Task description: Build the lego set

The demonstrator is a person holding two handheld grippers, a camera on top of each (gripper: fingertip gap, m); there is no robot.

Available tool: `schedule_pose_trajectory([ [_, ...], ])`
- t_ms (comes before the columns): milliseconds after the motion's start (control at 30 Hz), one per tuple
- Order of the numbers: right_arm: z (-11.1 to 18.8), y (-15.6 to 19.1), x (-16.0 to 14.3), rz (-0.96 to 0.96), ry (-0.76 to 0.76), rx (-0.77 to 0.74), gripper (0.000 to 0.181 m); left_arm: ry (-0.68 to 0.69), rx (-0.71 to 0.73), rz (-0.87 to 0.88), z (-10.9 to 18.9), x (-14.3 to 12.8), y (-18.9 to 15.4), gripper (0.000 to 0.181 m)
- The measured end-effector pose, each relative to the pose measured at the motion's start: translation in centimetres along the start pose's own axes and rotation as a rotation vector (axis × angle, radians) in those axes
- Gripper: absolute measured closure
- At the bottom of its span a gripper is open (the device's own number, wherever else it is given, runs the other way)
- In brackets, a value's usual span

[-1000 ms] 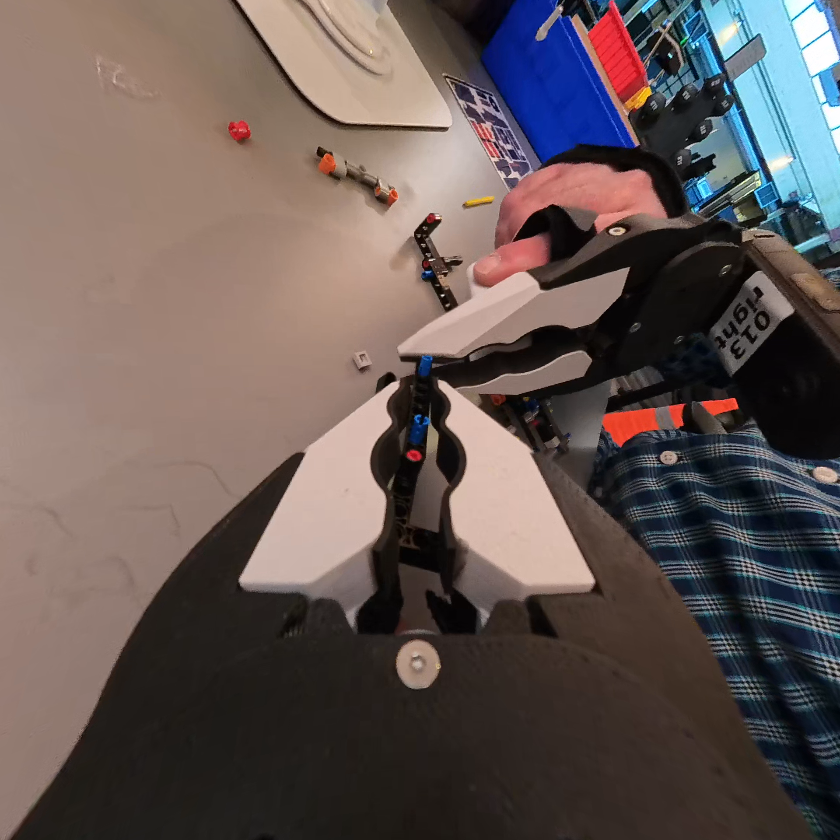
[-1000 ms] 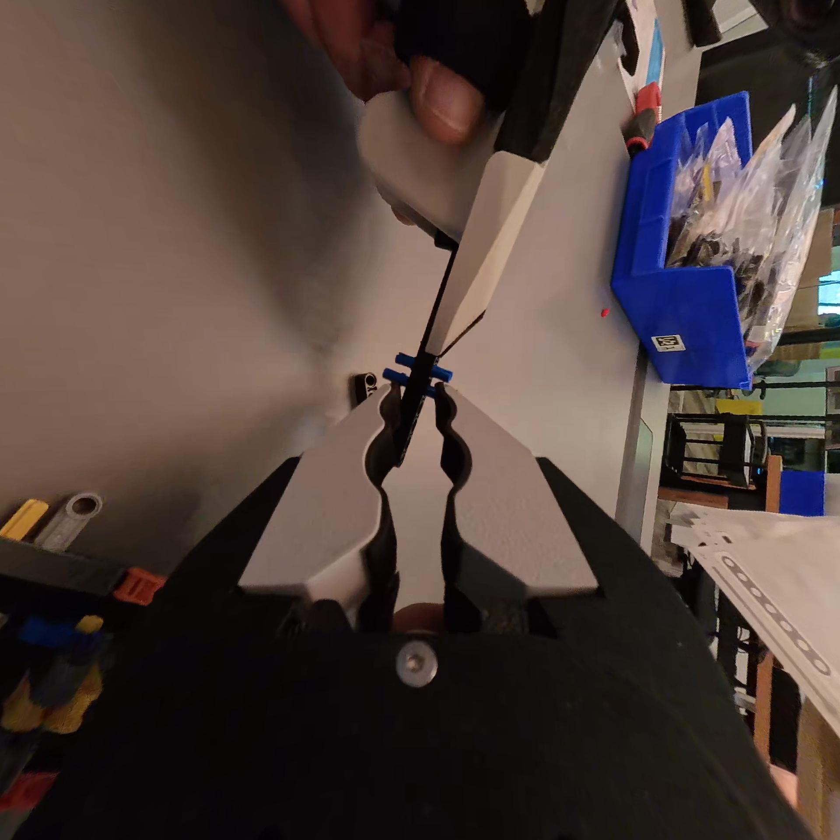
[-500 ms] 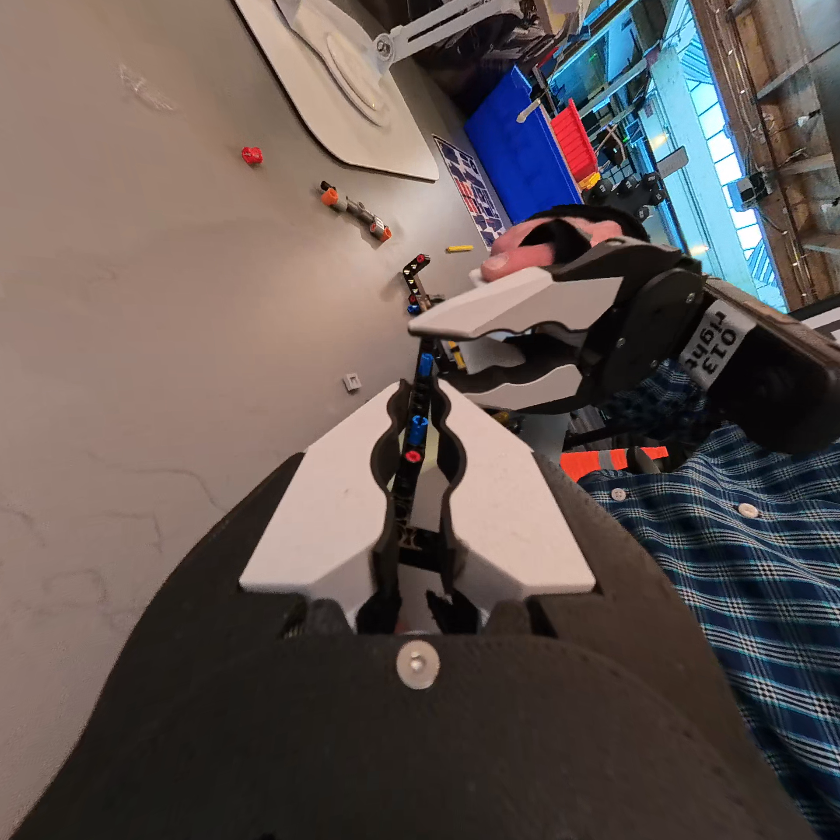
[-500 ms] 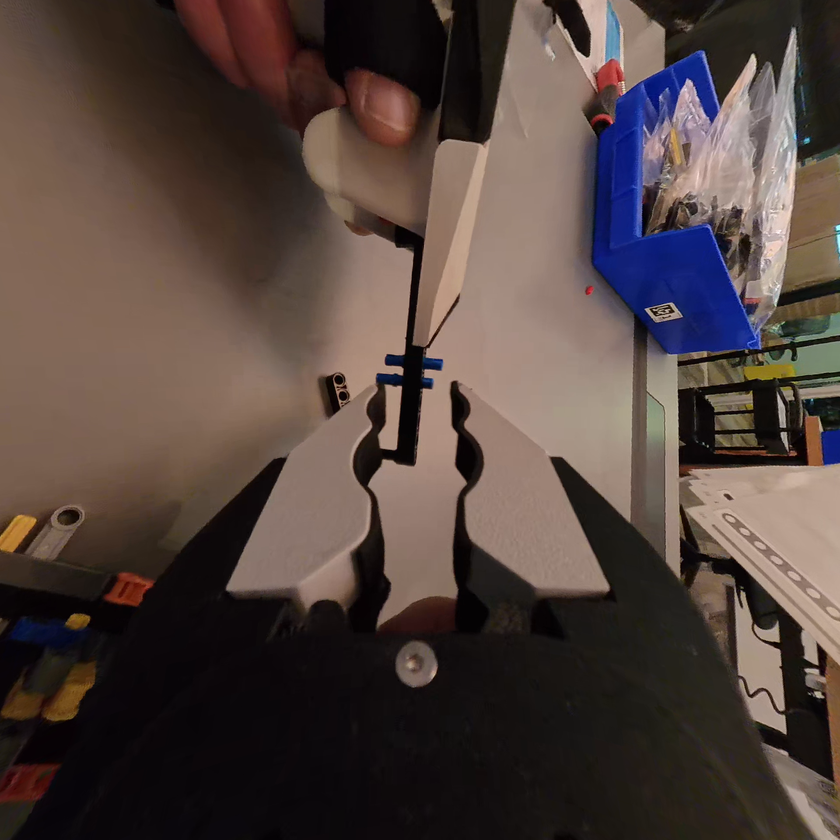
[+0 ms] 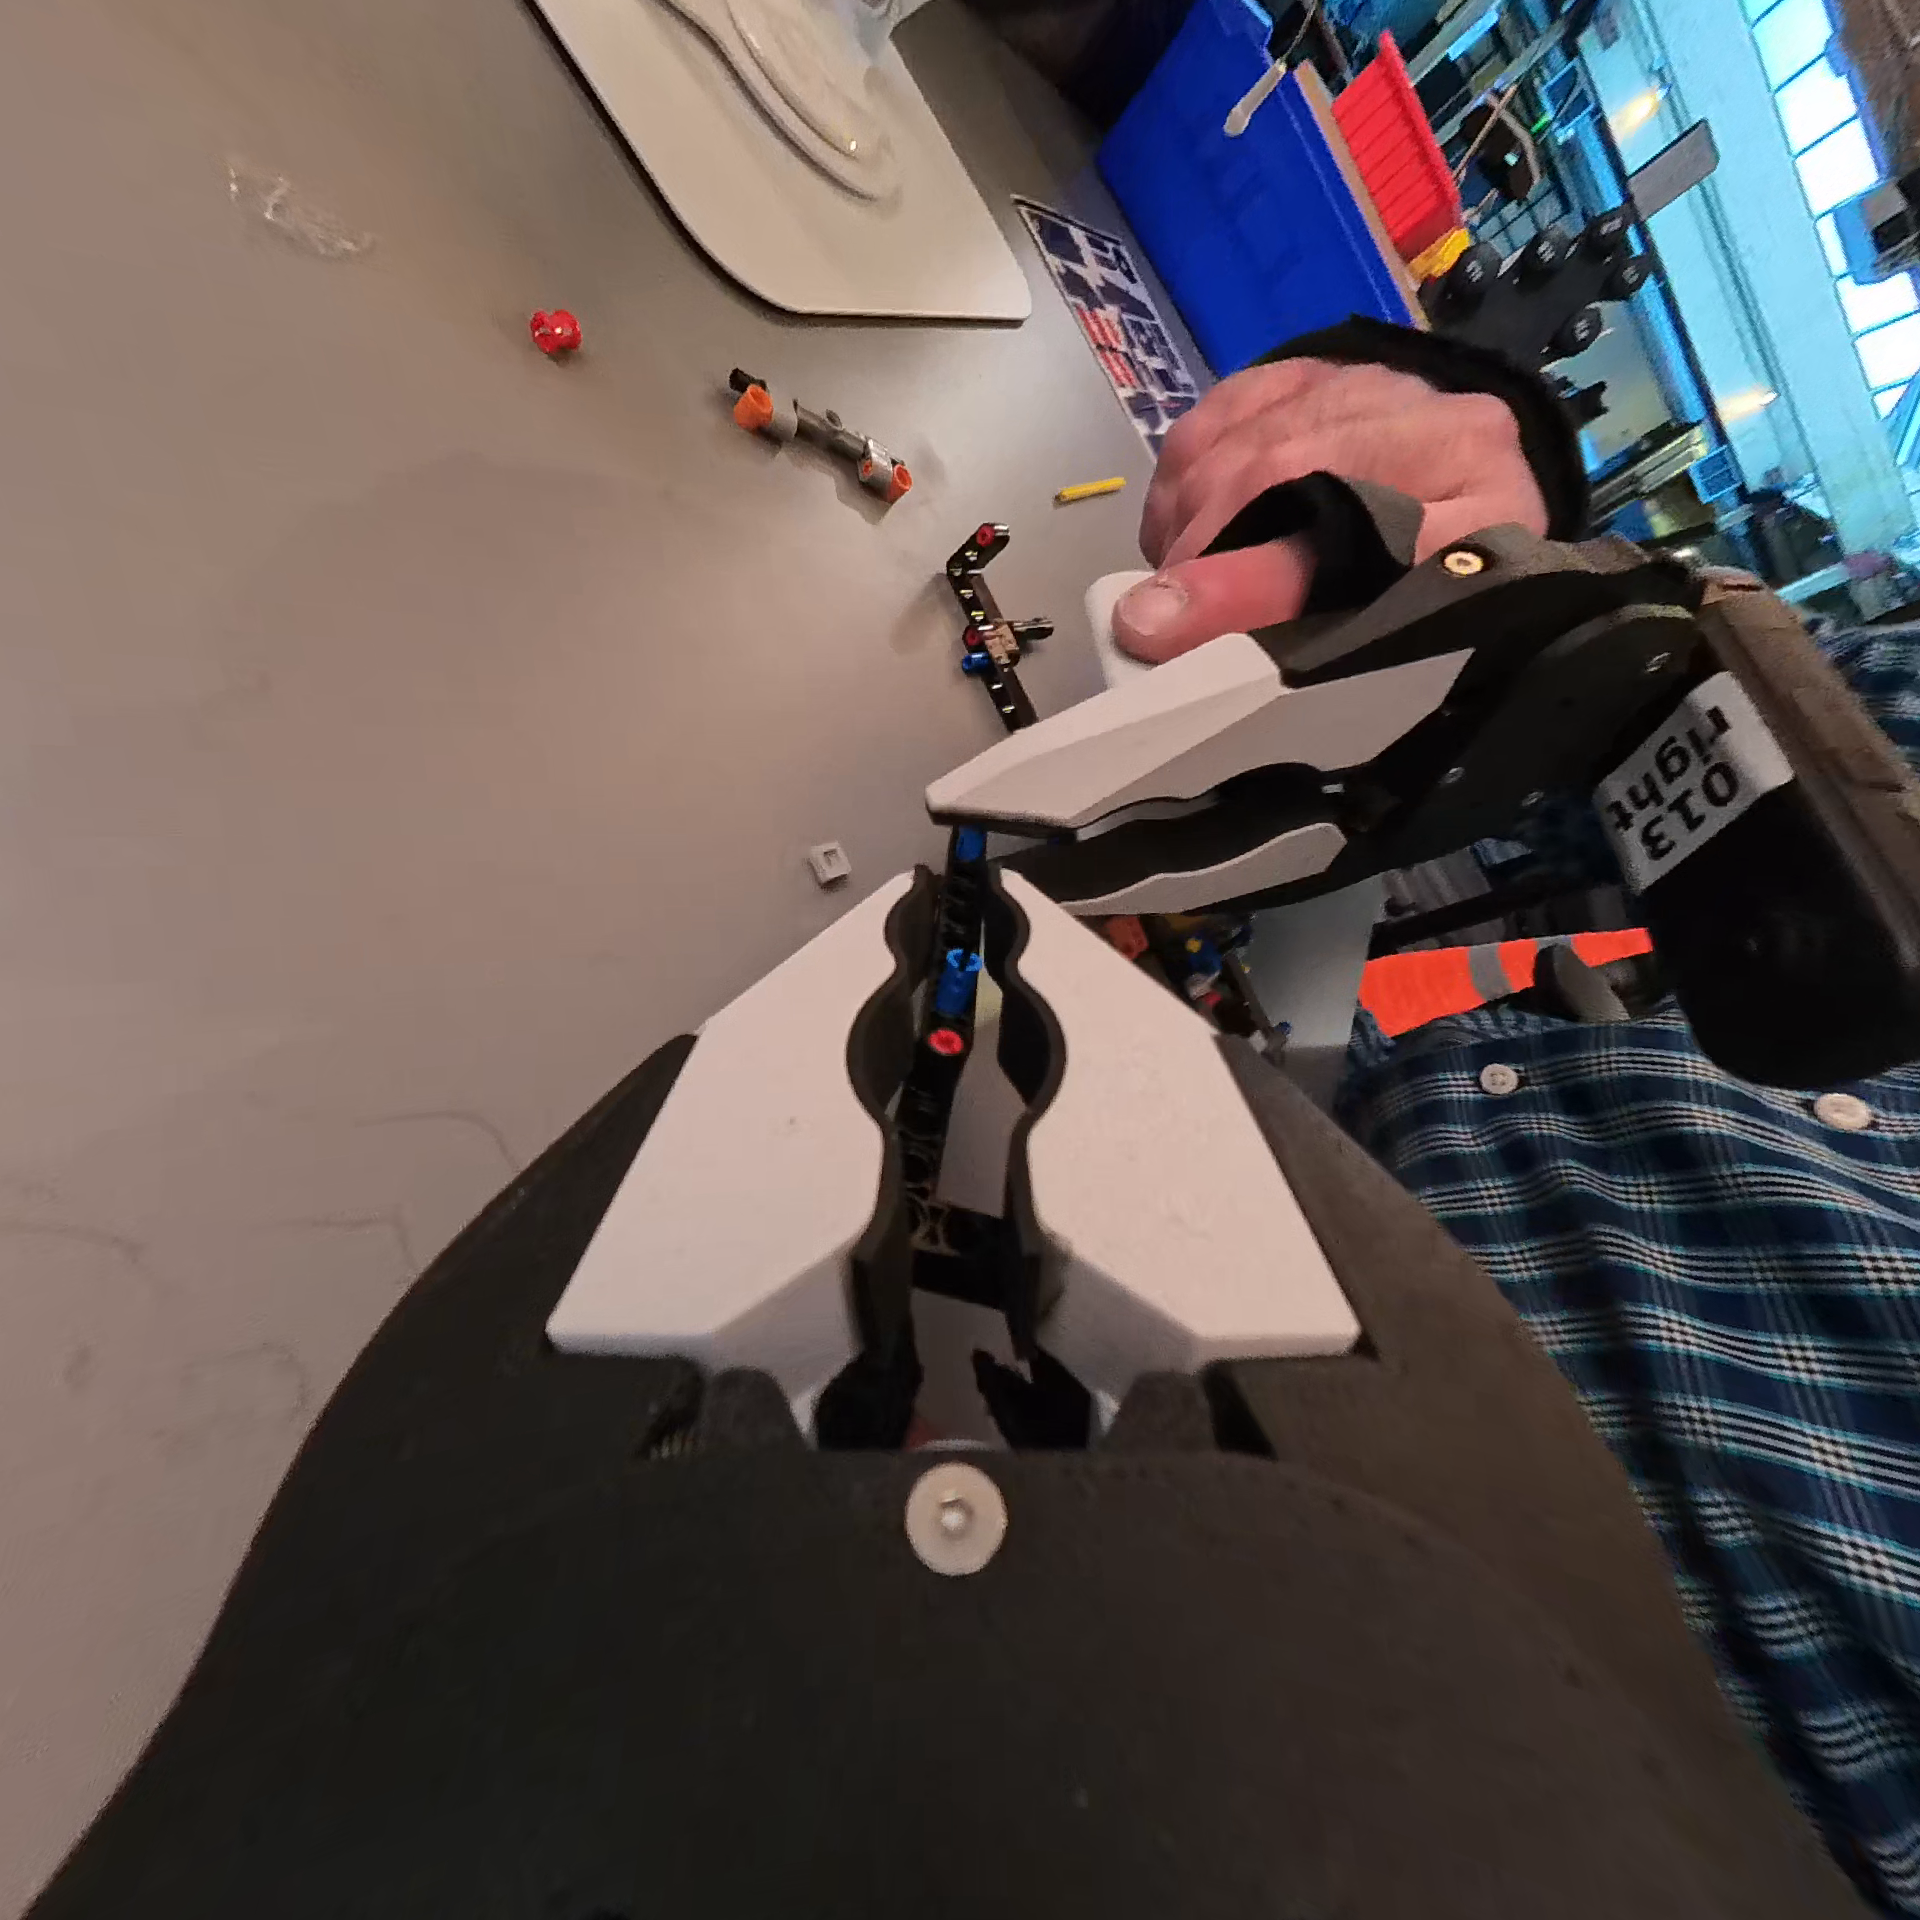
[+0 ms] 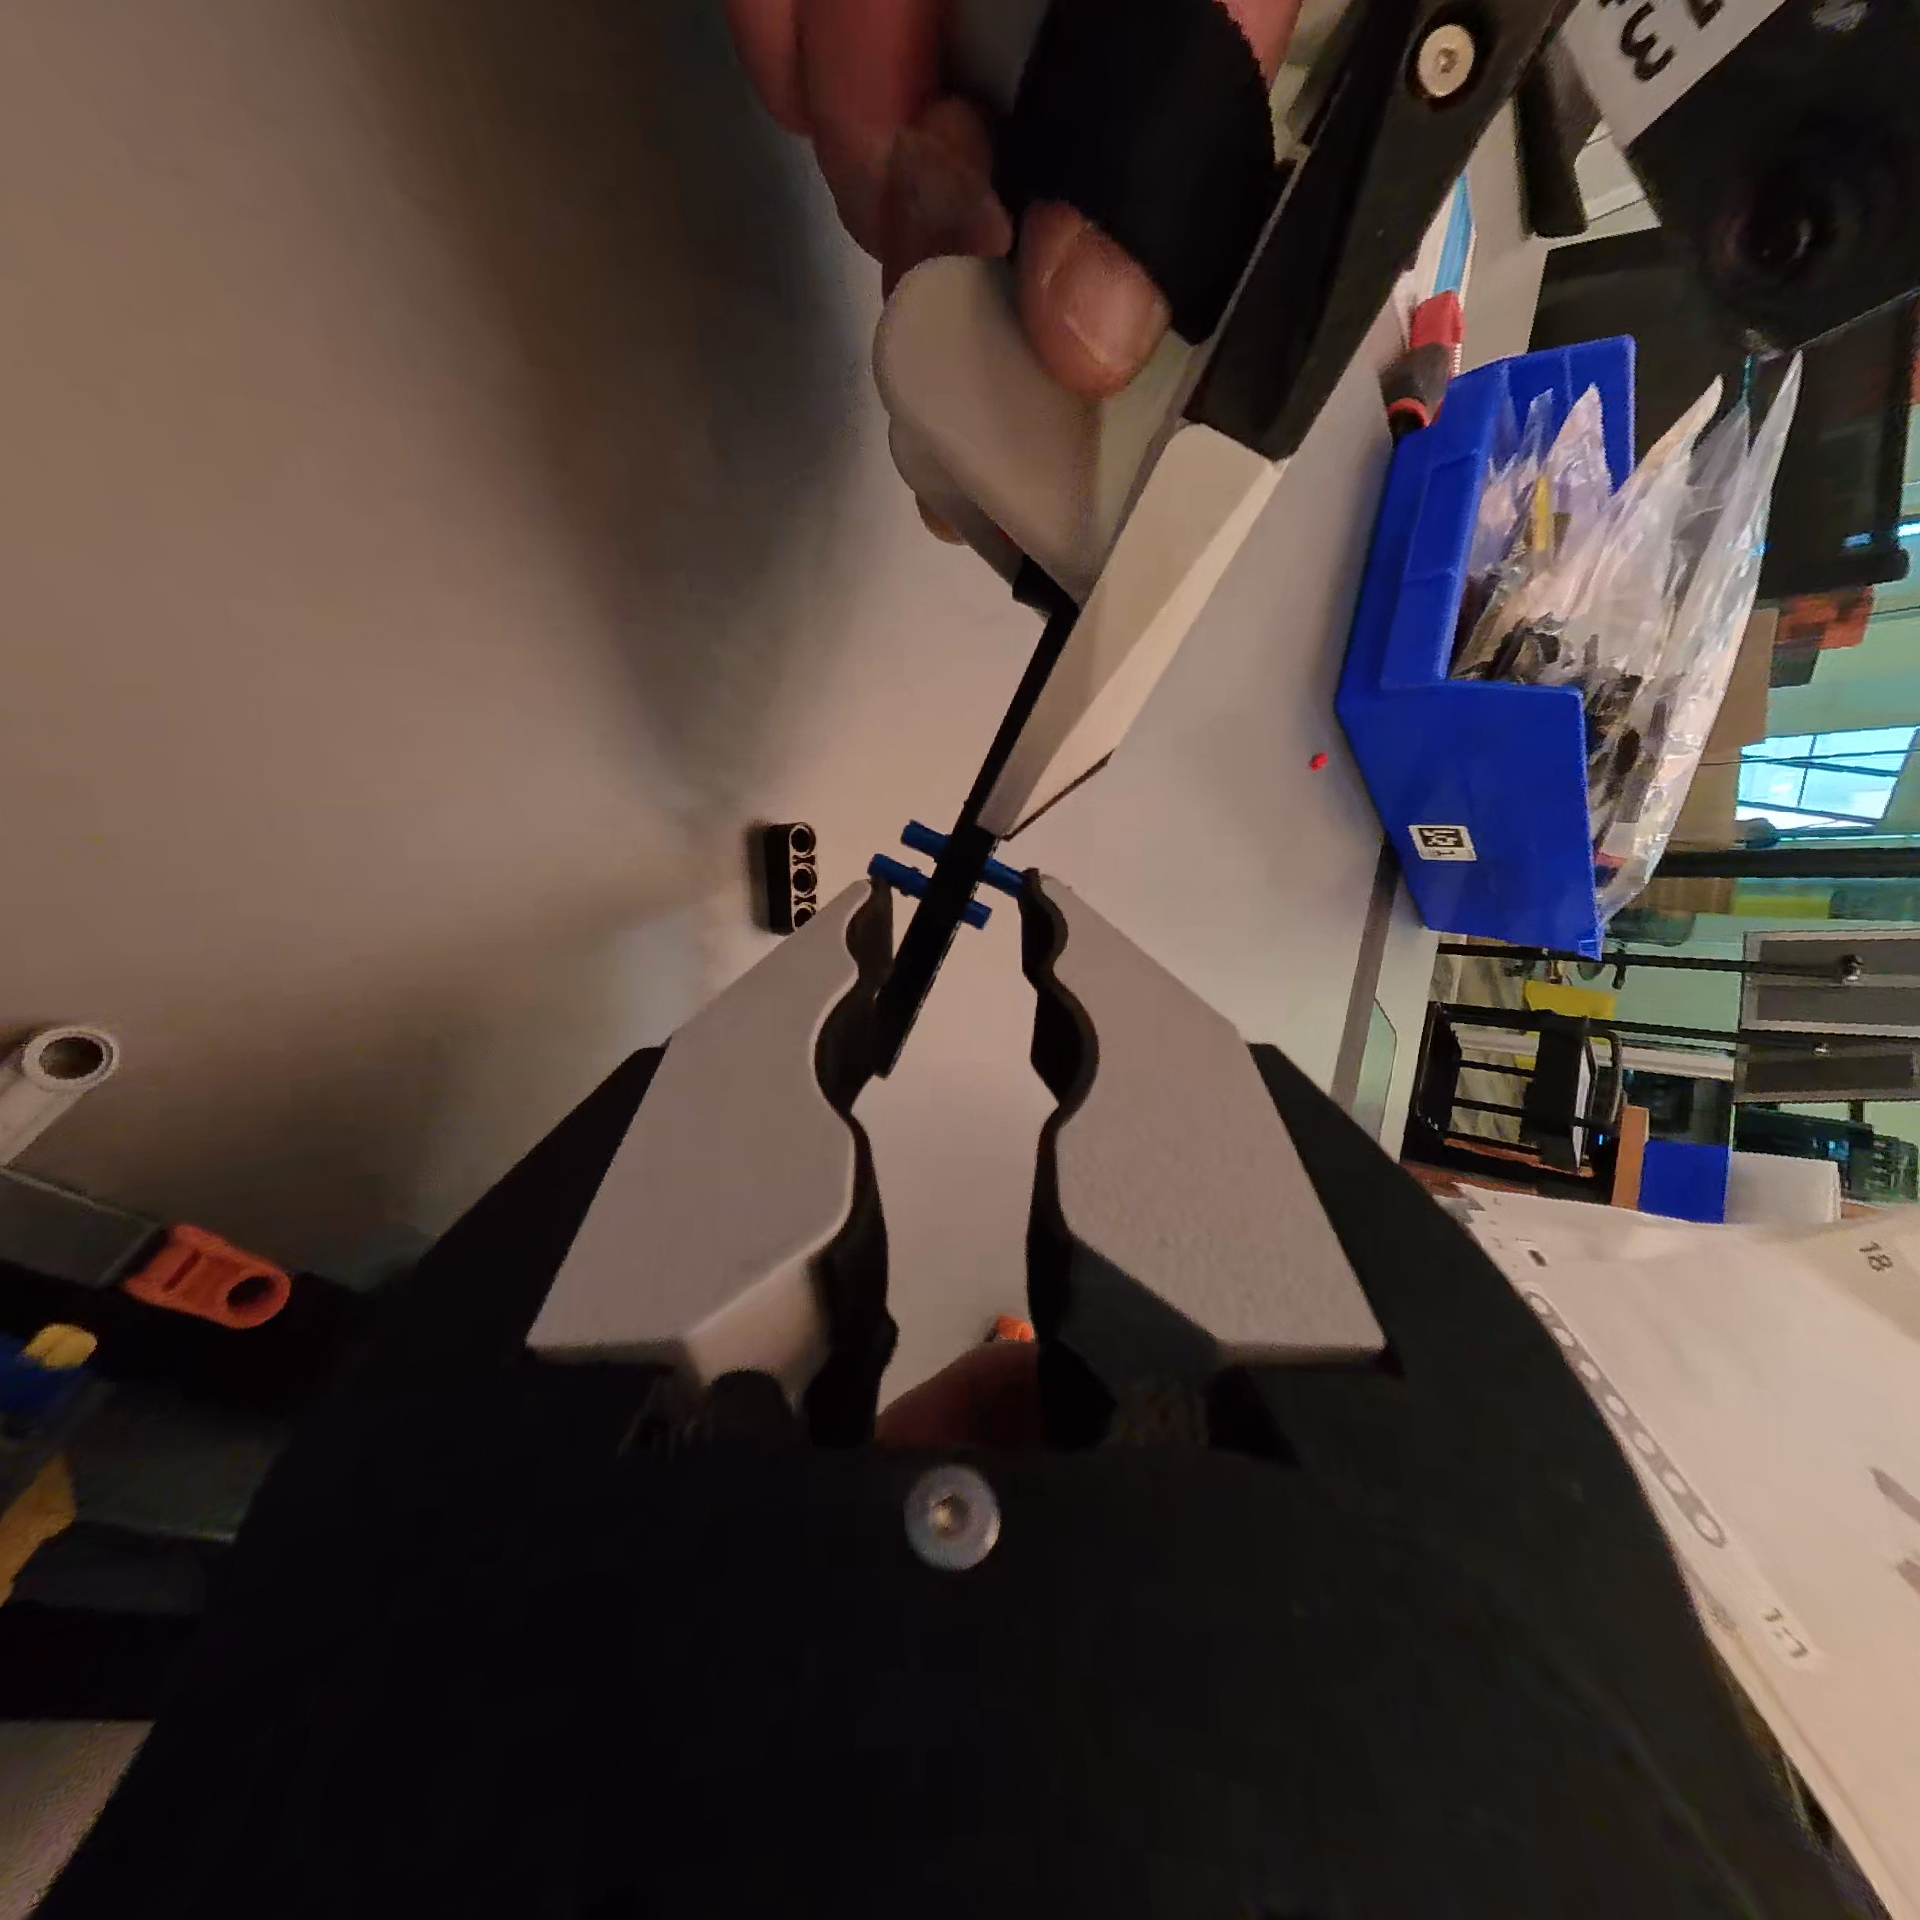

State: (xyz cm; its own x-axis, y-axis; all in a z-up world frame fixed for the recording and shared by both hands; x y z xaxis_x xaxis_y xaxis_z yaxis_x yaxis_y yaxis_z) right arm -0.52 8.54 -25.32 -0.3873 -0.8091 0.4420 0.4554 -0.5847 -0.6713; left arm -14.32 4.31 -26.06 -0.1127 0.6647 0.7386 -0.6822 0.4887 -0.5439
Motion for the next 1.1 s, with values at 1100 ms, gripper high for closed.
schedule_pose_trajectory([
  [1100, 0.3, -2.2, -0.5, -0.164, 0.006, 0.0, 0.168, -0.161, -0.005, 0.082, 0.3, 0.9, 0.1, 0.174],
])
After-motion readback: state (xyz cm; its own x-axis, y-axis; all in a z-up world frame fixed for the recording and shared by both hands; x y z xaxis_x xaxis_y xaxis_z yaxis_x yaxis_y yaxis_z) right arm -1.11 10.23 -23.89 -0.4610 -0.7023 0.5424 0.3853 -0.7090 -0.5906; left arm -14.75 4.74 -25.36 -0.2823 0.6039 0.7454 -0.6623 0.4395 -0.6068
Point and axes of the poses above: each gripper's, where its closed fingertips meet, z back along the fingers, x out of its top, y = z × x across the jaws, the point moved 9 cm from there along z, back along the fingers, and after that the axes turned 11 degrees about -z, right-handed, at the moved point
